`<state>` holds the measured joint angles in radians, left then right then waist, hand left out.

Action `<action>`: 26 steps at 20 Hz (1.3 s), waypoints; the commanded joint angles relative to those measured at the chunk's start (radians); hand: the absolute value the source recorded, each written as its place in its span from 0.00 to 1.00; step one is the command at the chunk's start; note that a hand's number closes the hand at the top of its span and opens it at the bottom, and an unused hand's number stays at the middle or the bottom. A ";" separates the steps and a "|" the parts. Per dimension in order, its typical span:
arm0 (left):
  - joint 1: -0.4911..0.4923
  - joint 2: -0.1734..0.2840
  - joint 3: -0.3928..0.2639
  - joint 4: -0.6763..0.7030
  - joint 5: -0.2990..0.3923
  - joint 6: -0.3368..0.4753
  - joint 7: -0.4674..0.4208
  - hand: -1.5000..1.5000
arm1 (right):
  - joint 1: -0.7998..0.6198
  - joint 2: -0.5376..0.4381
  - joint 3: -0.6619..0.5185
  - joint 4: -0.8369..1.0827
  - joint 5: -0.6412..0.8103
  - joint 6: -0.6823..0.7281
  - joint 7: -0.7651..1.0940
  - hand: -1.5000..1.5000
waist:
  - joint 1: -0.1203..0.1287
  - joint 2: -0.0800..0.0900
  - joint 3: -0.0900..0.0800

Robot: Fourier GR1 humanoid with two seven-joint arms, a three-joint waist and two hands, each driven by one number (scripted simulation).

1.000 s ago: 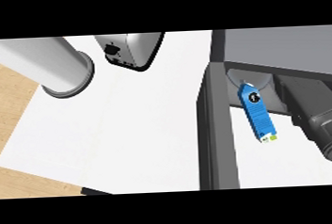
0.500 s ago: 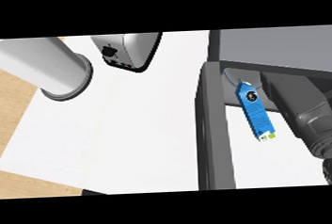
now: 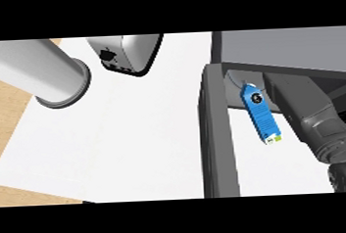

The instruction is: Pick up the milk, place it into the microwave and close the microwave

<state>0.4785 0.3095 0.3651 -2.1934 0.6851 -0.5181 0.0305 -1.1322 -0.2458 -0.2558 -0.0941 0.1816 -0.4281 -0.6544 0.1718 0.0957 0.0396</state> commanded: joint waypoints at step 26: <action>-0.017 -0.201 -0.387 0.100 -0.436 -0.159 -0.066 0.00 | 0.212 0.060 -0.098 -0.027 -0.137 0.679 -0.156 0.00 | -0.161 -0.093 -0.039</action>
<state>0.4668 0.1489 0.0328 -2.1027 0.3508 -0.6767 -0.0175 -0.9920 -0.1895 -0.3351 -0.1090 0.0741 0.1382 -0.7719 0.0289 0.0145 0.0024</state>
